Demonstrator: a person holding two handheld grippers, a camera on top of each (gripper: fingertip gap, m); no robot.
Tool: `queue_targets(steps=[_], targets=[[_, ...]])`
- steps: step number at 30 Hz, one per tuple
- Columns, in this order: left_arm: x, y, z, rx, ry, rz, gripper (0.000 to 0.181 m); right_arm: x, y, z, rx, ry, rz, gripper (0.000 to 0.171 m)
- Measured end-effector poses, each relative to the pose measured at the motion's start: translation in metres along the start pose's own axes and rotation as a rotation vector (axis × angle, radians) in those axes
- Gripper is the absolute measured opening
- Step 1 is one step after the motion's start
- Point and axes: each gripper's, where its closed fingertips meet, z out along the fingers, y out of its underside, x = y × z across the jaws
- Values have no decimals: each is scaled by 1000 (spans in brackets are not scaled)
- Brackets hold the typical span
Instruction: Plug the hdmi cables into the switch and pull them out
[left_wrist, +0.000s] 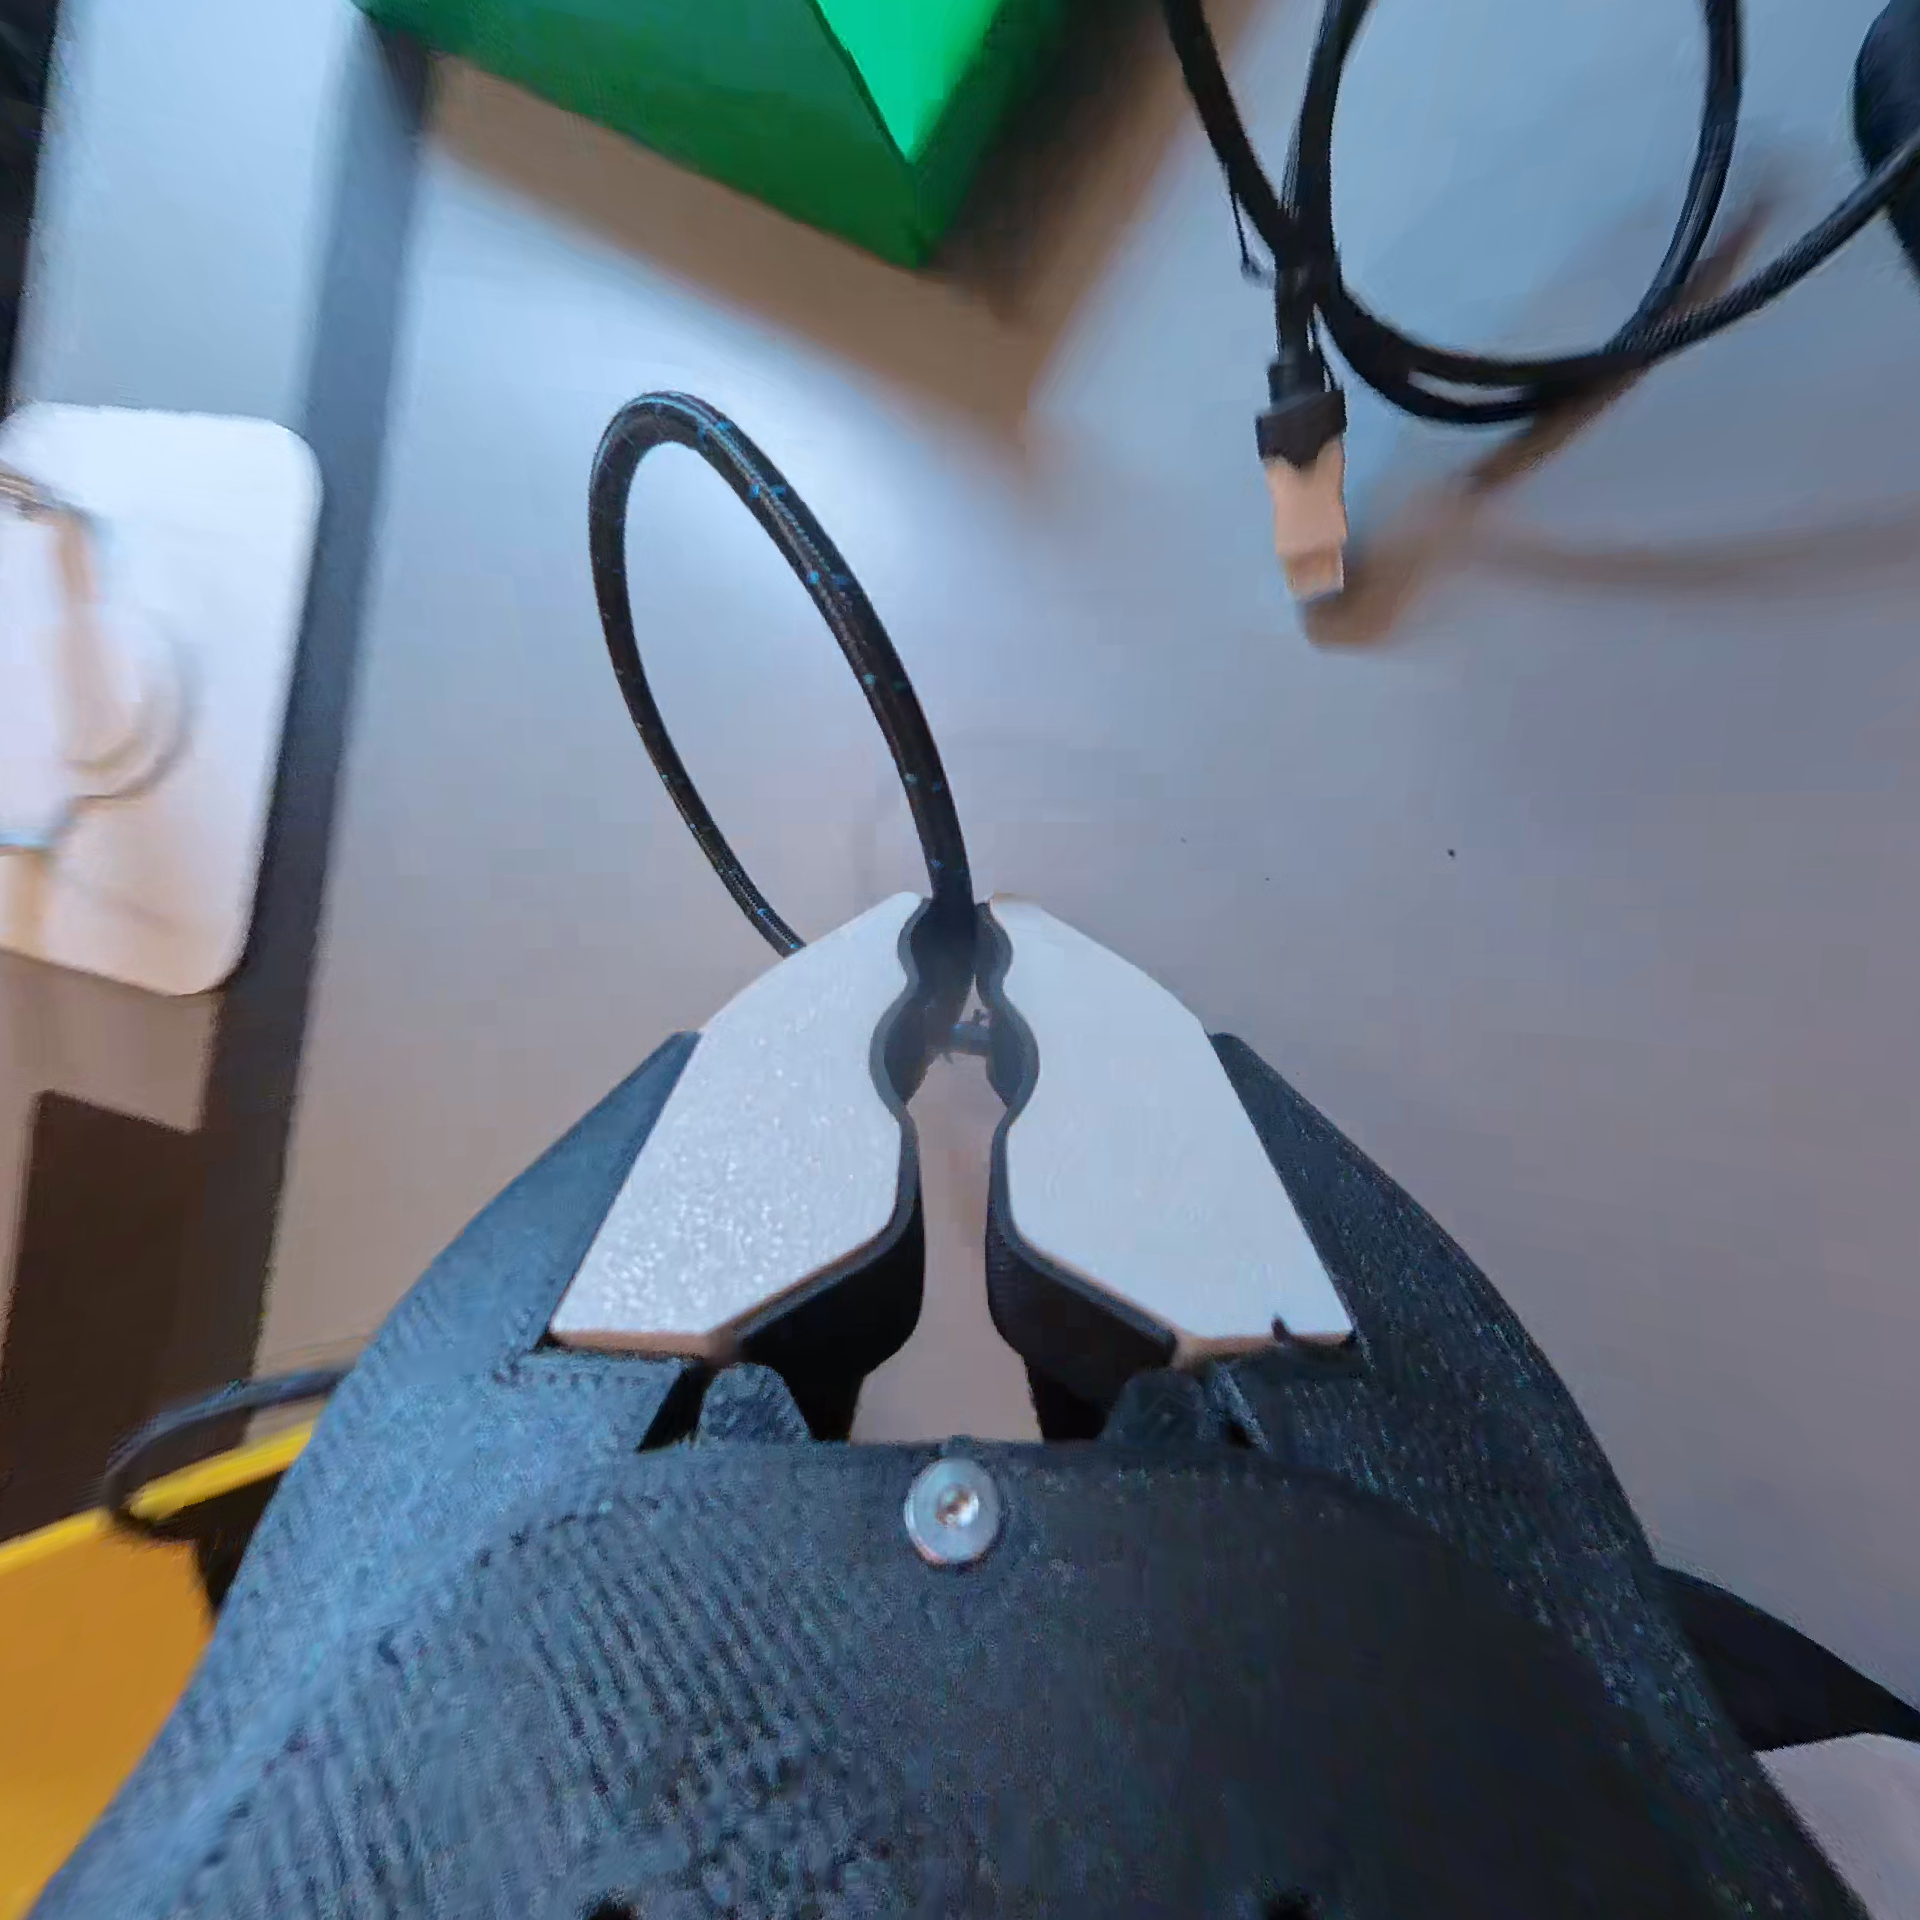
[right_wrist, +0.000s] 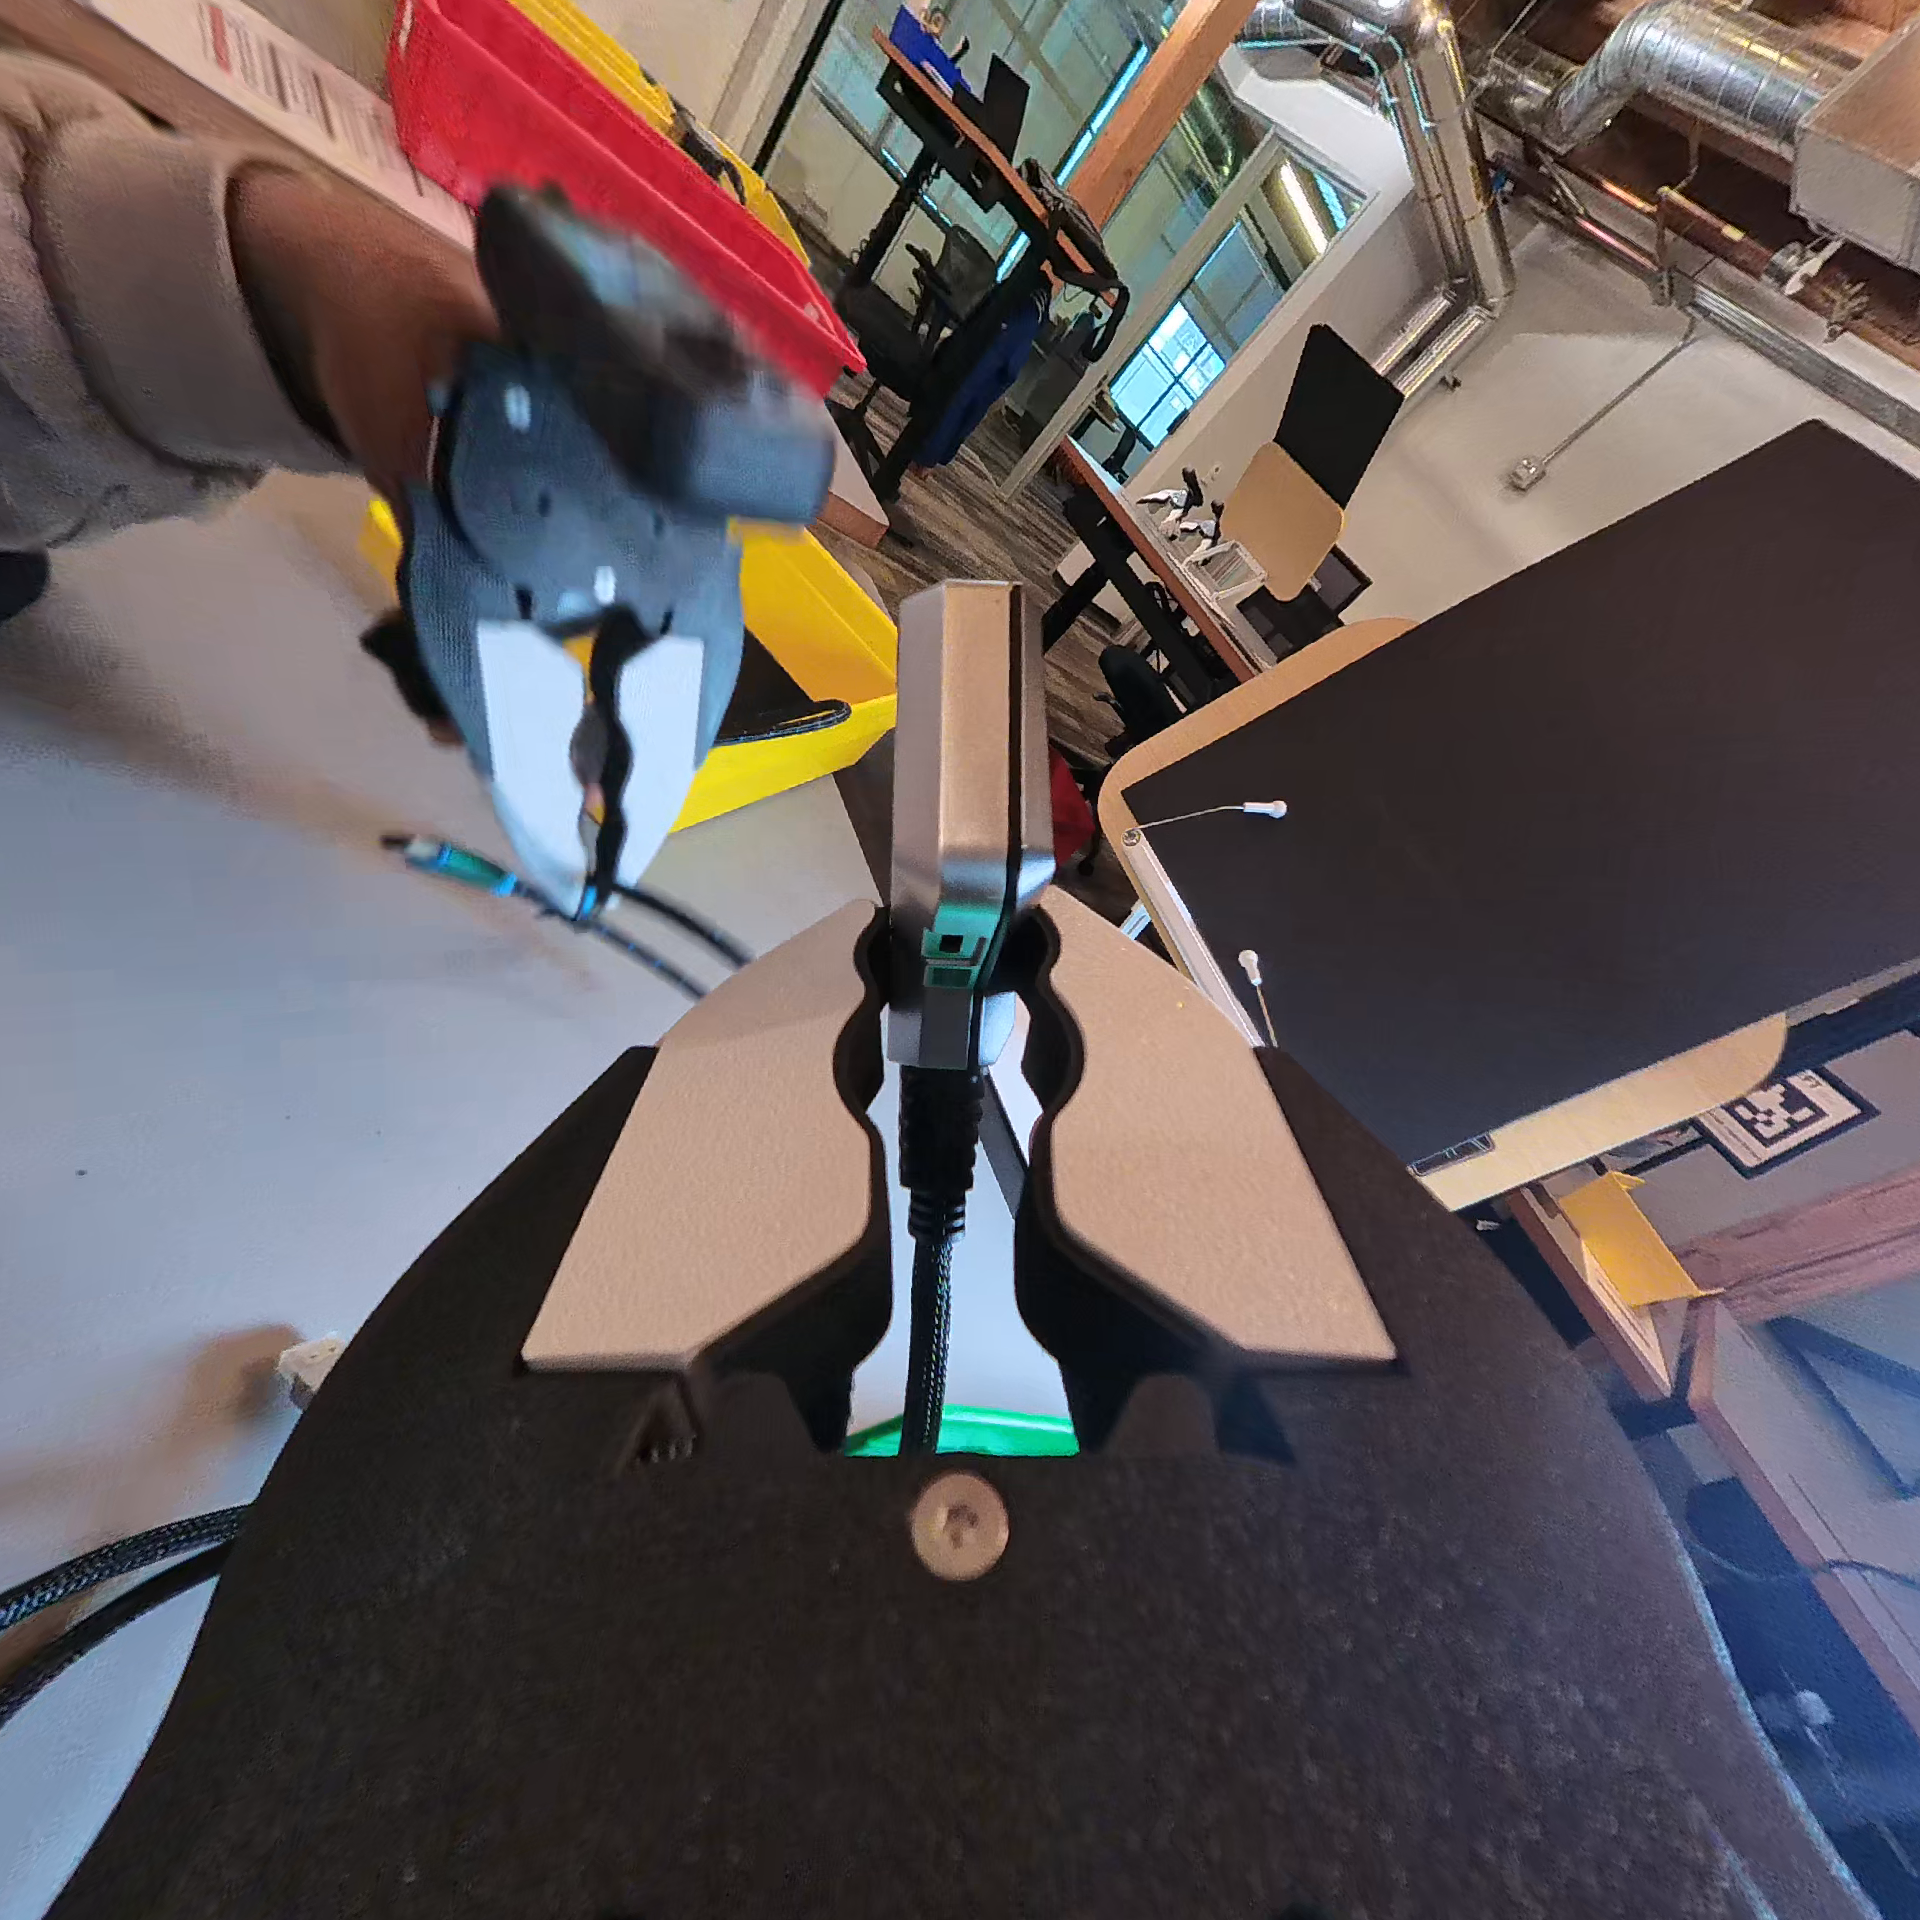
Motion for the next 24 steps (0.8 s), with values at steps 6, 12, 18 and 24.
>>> queue_targets(steps=[6, 12, 18, 24], targets=[[12, 1, 58, -40, 57, 2, 7, 4, 0, -7, 8, -2, 9, 23], [11, -2, 50, 82, 110, 114, 29, 5, 4, -6, -1, -5, 21, 23], [18, 36, 69, 5, 187, 287, 46, 0, 7, -1, -7, -26, 30, 23], [15, 43, 96, -89, 152, 303, 15, -1, 11, 1, -21, -34, 31, 23]])
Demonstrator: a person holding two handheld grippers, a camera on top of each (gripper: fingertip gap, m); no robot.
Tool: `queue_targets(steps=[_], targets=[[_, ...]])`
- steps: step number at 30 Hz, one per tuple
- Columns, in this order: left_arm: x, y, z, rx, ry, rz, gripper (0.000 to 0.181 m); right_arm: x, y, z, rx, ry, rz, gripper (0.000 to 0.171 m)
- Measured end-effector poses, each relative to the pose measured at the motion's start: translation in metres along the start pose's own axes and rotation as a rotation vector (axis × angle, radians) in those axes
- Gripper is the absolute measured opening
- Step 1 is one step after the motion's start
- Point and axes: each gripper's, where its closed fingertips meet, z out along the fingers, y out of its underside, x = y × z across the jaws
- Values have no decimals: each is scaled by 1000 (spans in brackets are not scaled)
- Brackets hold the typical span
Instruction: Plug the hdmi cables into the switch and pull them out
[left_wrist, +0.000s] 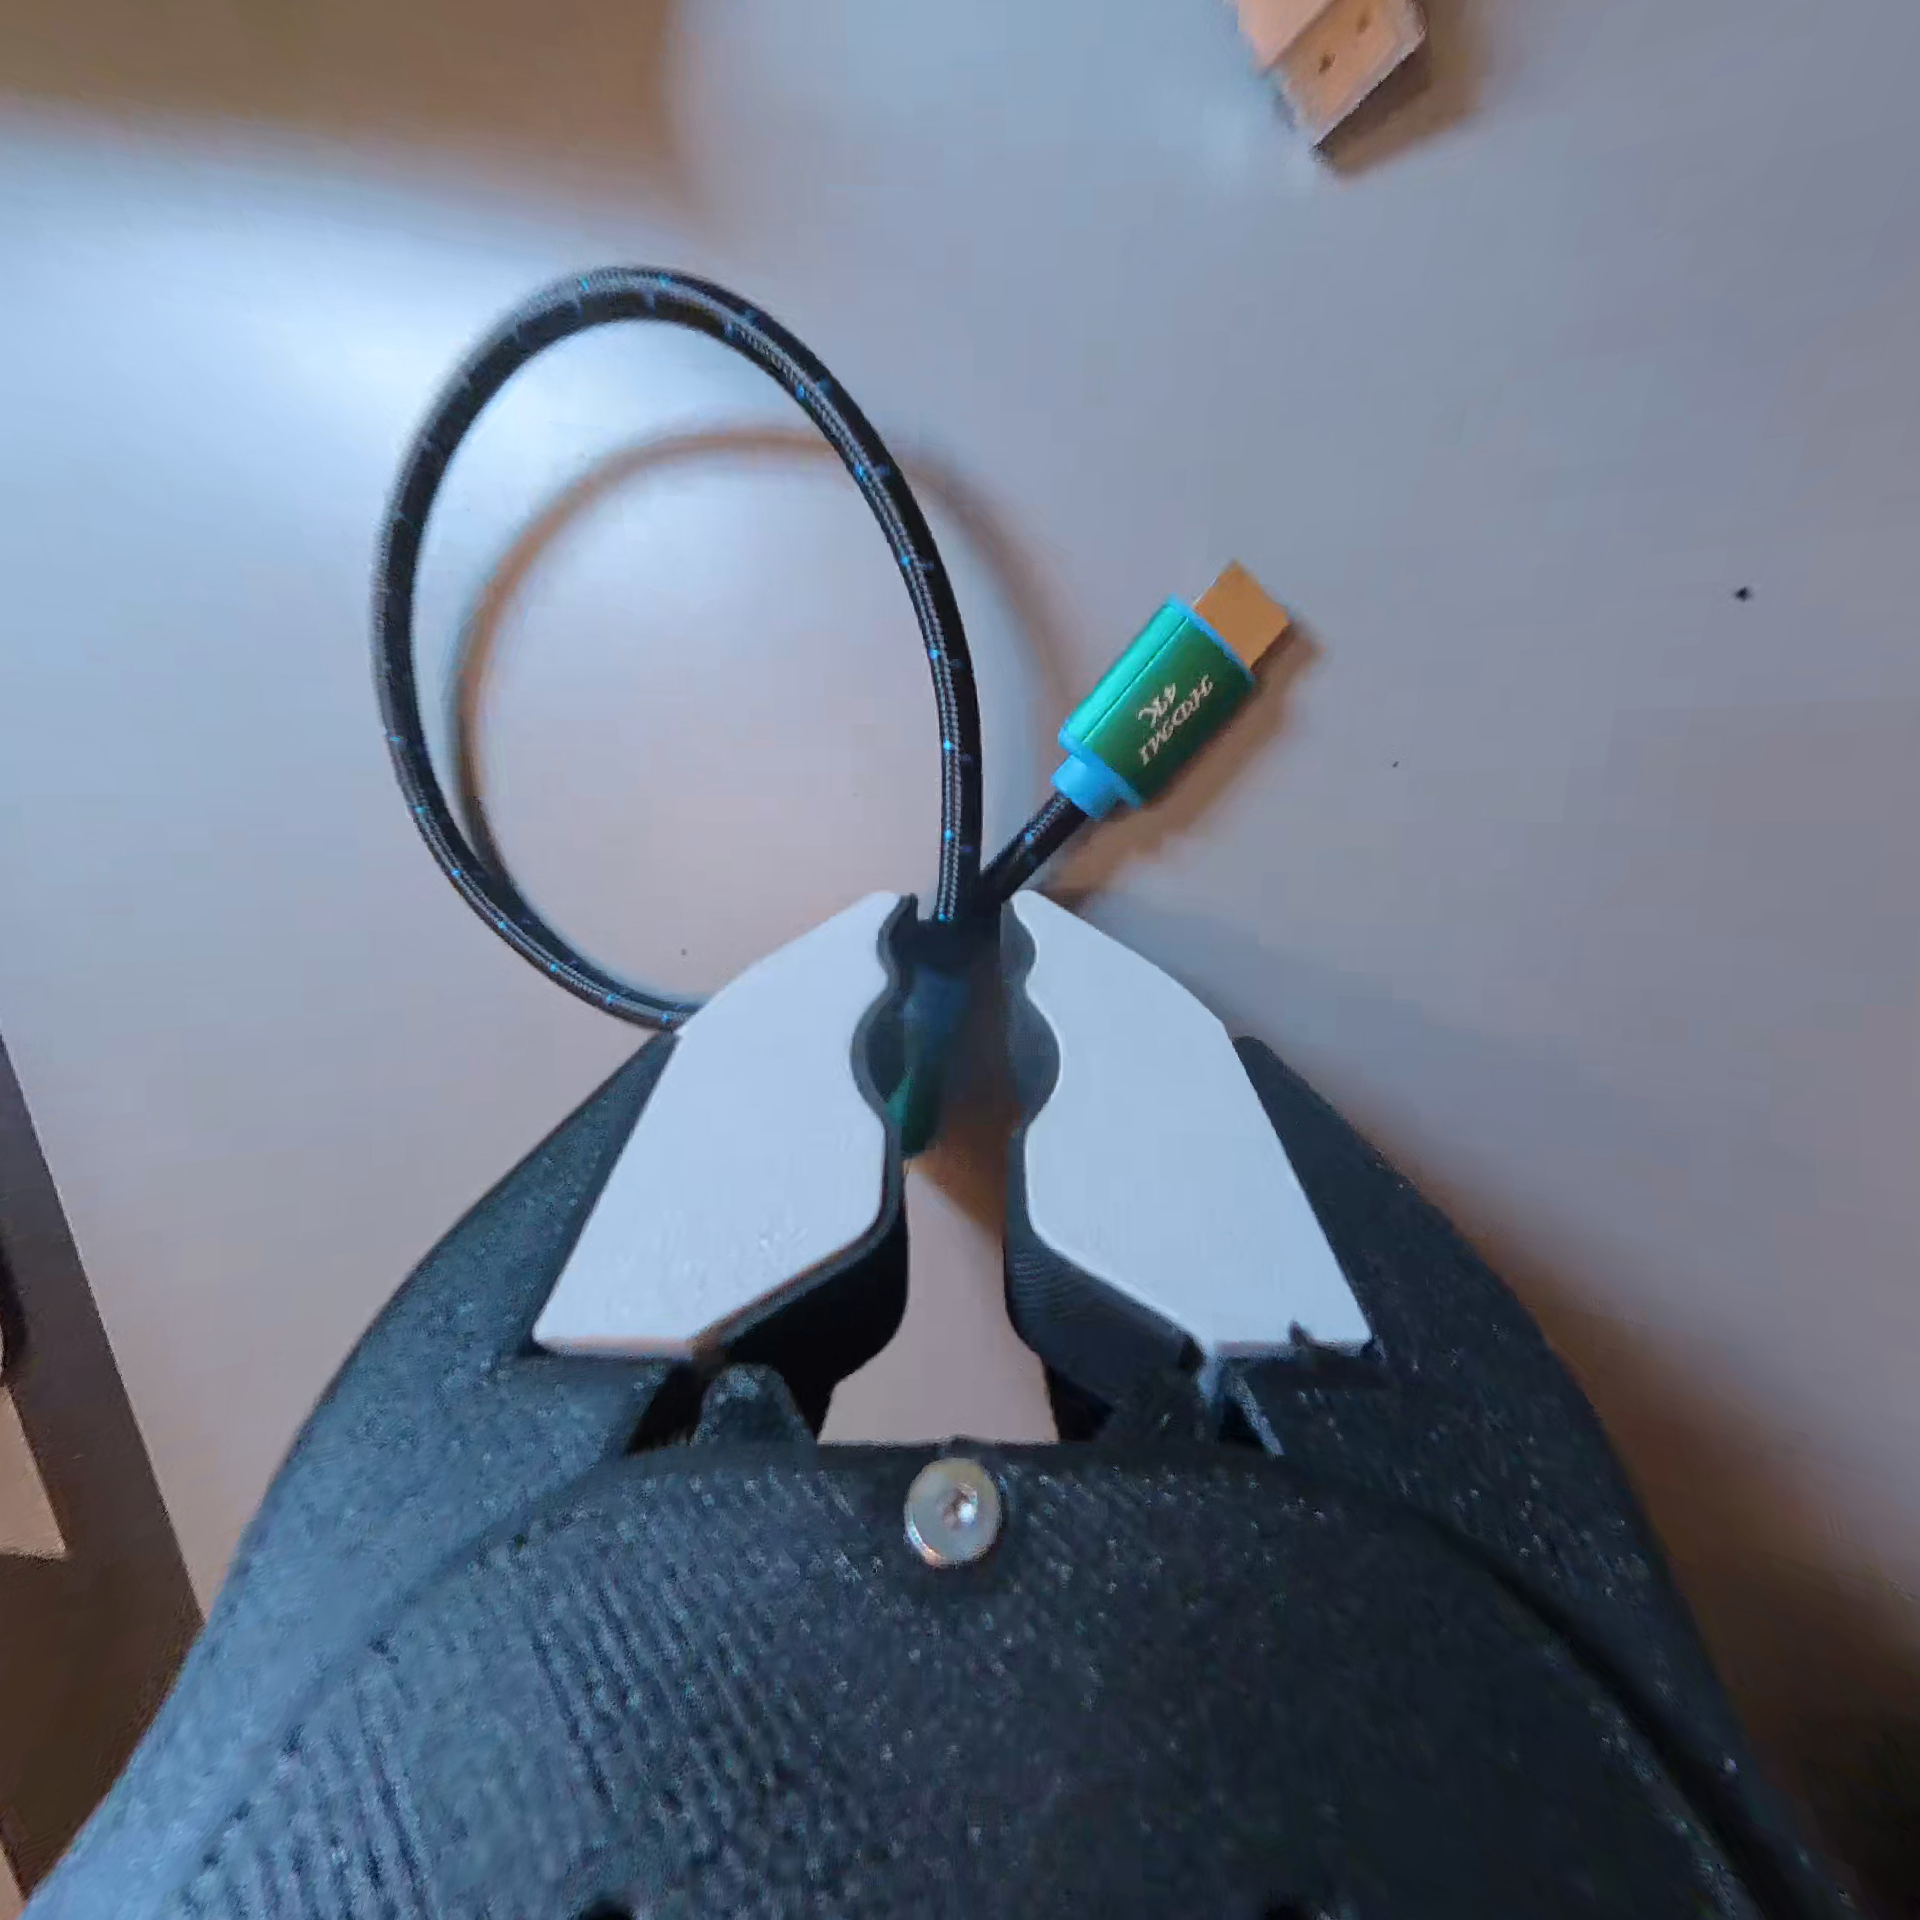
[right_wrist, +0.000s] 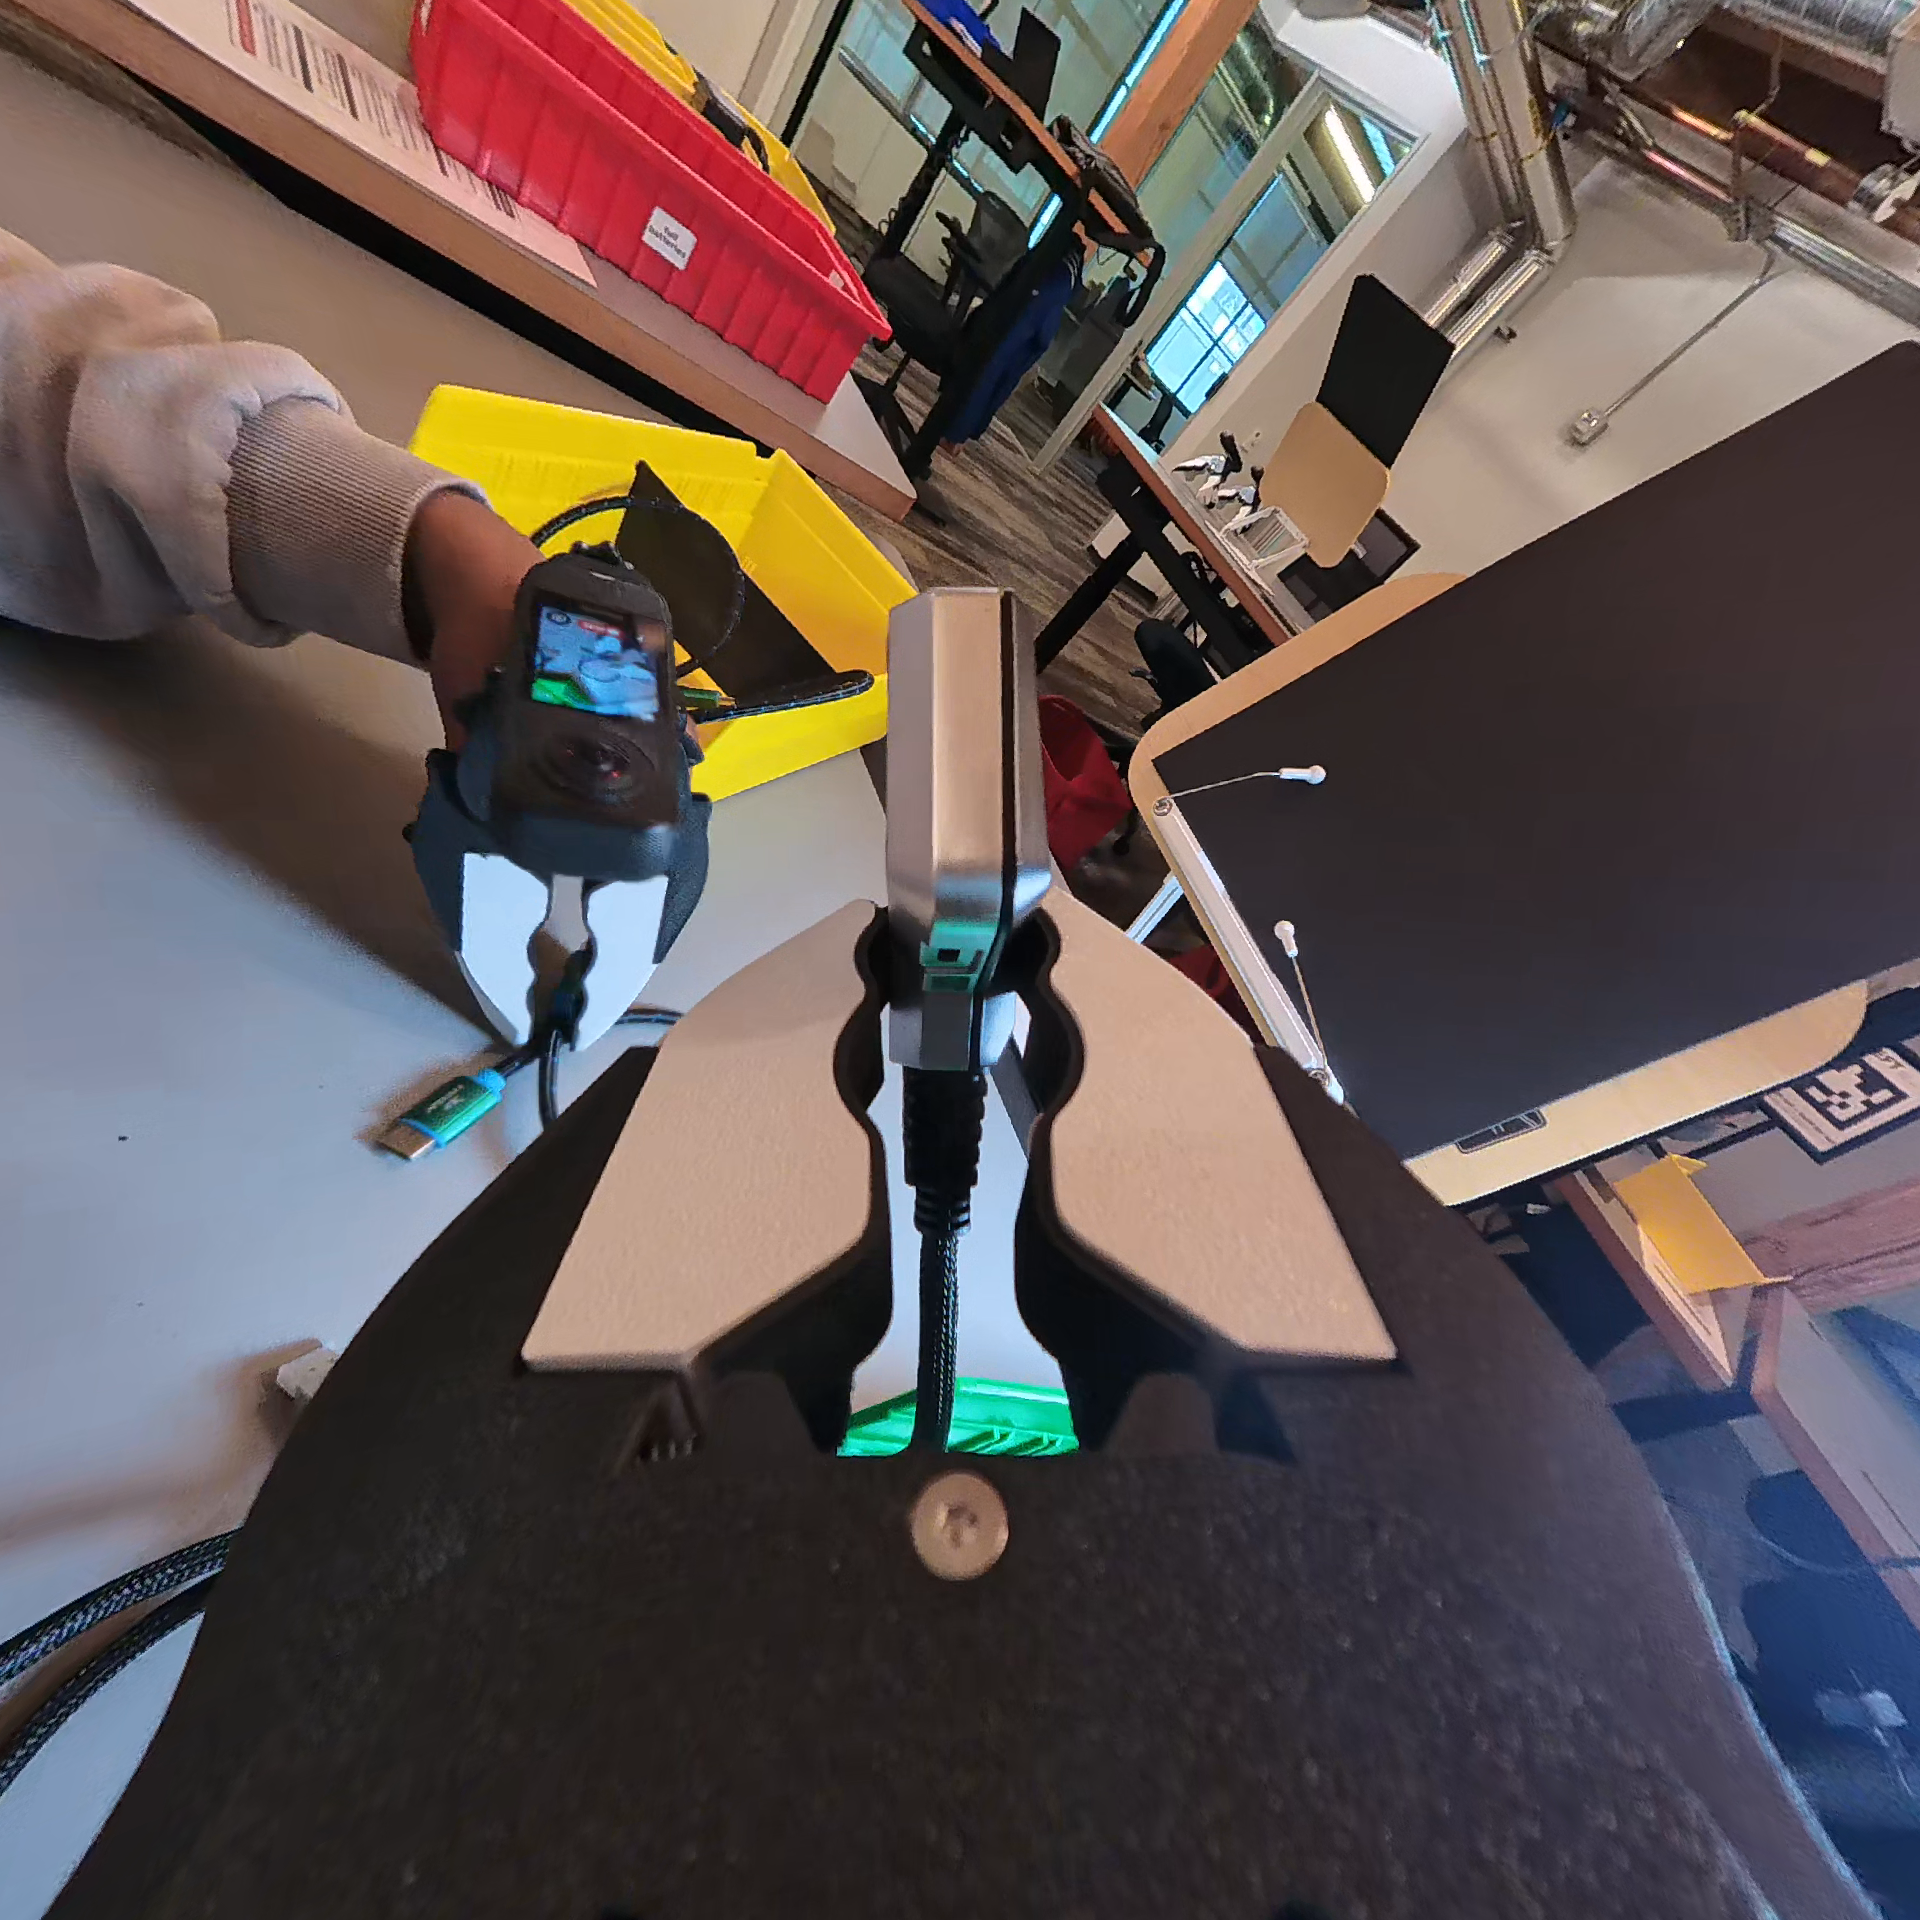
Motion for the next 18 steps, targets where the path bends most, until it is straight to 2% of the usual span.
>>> queue_targets(steps=[4, 6, 8, 12, 16, 18], targets=[[-10, 19, -12, -186, -58, -252, 14, 2, 0, -2, 10, 4, 13, 23], [5, 16, -19, -182, 26, -318, 14, 3, 0, -2, 7, 7, 14, 23], [19, 11, -25, -167, 82, -280, 15, 3, 1, -2, 5, 8, 14, 23], [22, -3, -31, -92, 80, -181, 23, 4, 2, -2, 3, 8, 16, 23], [32, 2, -19, -132, 119, -120, 34, 4, 4, -2, -2, 10, 18, 23], [27, -2, -13, -101, 100, -99, 34, 4, 4, -2, -4, 9, 19, 23]])
